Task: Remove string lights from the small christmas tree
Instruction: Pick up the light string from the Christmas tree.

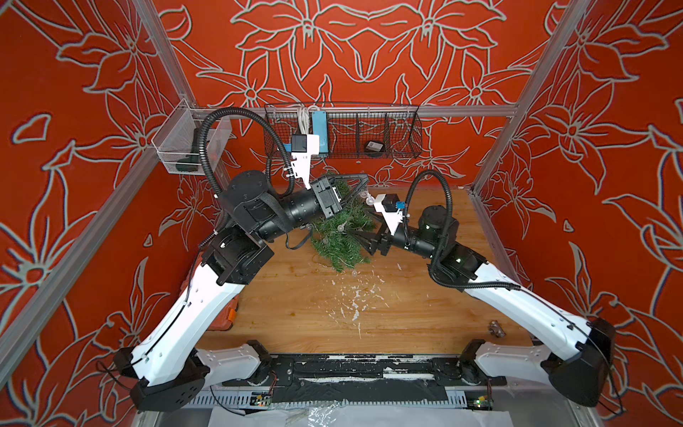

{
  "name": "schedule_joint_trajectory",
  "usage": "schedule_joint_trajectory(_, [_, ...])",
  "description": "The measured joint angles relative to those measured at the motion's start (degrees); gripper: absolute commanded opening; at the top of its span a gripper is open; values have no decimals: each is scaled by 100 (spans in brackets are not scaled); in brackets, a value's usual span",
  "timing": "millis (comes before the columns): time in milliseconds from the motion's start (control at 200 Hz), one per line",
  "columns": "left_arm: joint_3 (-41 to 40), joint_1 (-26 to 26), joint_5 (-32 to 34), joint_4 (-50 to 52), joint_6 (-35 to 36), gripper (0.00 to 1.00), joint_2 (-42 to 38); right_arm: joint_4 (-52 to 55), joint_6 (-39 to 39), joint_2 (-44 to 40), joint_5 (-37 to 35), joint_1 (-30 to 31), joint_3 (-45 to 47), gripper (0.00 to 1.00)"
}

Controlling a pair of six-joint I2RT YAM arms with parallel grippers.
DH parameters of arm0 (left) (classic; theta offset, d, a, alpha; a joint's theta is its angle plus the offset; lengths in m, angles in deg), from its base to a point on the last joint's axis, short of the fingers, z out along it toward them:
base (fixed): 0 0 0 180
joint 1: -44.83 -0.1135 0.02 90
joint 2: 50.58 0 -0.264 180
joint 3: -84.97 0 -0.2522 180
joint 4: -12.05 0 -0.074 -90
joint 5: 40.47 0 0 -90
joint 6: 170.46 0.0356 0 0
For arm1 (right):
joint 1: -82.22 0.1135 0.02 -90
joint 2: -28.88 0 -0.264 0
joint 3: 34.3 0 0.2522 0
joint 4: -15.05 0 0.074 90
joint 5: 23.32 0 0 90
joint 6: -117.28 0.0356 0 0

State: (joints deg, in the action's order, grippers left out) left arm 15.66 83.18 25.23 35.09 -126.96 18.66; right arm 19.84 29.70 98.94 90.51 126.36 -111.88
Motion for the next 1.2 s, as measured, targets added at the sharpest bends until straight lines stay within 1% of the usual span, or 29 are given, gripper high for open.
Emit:
schedule_joint_trajectory(195, [195, 114, -76, -39, -90, 0, 192, -422, 98, 20, 20, 0, -20, 80])
schedule_joint_trajectory(280, [297, 177, -107, -76, -116, 0, 293, -549, 166, 20, 57, 0, -35, 75])
schedule_joint_trajectory(330, [348, 210, -116, -83, -122, 0, 350, -608, 205, 20, 70, 0, -37, 70])
schedule_joint_trajectory(400, [389, 227, -138, -92, -144, 0, 411, -673, 317, 20, 81, 0, -39, 58])
schedule_joint_trajectory(545, [568, 258, -155, -103, -177, 0, 575, -767, 413, 9, 39, 0, -39, 12])
schedule_joint_trajectory(601, [667, 267, -153, -76, -175, 0, 636, -765, 442, -17, -15, 0, -39, 0])
schedule_joint_trajectory(671, [822, 273, -140, -31, -153, 0, 704, -684, 411, -87, -157, 0, -33, 0])
schedule_joint_trajectory(771, [953, 275, -122, 59, -114, 17, 745, -570, 387, -243, -516, 0, -35, 0])
schedule_joint_trajectory(816, [964, 282, -105, 94, -79, 26, 745, -444, 367, -306, -691, -9, -81, 0])
schedule_joint_trajectory(966, [992, 291, 35, 251, 57, 47, 754, -61, 326, -284, -1152, -243, -553, 0])
schedule_joint_trajectory(1011, [1029, 291, 103, 337, 131, 51, 763, 22, 332, -225, -1220, -396, -743, 0])
schedule_joint_trajectory(1116, [1108, 166, 175, 505, 278, 57, 778, 107, 411, 61, -1233, -758, -1222, 0])
schedule_joint_trajectory(1201, [1128, -195, 177, 599, 417, 61, 758, 184, 511, 476, -1176, -1025, -1692, 0])
